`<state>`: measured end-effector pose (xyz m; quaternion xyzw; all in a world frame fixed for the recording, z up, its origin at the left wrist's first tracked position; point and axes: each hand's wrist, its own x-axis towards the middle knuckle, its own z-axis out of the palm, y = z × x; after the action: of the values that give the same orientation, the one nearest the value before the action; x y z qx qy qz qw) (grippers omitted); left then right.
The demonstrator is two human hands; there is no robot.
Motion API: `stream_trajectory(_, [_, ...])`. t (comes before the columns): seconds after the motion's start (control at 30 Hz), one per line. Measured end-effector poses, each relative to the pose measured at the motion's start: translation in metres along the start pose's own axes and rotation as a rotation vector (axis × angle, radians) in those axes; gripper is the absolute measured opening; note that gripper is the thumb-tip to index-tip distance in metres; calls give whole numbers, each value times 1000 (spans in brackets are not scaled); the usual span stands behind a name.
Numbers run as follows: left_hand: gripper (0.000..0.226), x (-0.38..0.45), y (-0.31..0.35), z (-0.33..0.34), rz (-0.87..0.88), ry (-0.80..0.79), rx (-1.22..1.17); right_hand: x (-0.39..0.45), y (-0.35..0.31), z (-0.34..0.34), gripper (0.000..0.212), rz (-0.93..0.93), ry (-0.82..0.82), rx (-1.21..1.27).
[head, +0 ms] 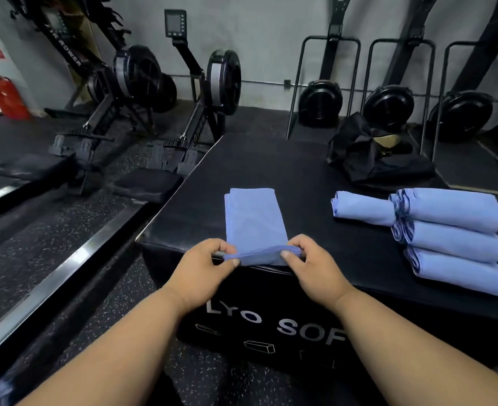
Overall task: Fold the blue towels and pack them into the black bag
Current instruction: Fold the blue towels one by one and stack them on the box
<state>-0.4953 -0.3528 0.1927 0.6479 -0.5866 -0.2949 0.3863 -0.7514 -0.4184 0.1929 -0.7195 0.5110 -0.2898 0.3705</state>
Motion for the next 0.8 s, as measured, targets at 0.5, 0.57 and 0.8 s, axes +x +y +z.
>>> stream_trajectory(0.5, [27, 64, -21, 25, -291, 72, -184, 60, 35, 21, 13, 107, 109, 61])
stream_trajectory(0.57, [29, 59, -22, 28, -265, 98, -186, 63, 38, 22, 18, 93, 108, 69])
stream_trajectory(0.8, [41, 45, -21, 38, -172, 209, -106, 56, 41, 20, 17, 34, 108, 88])
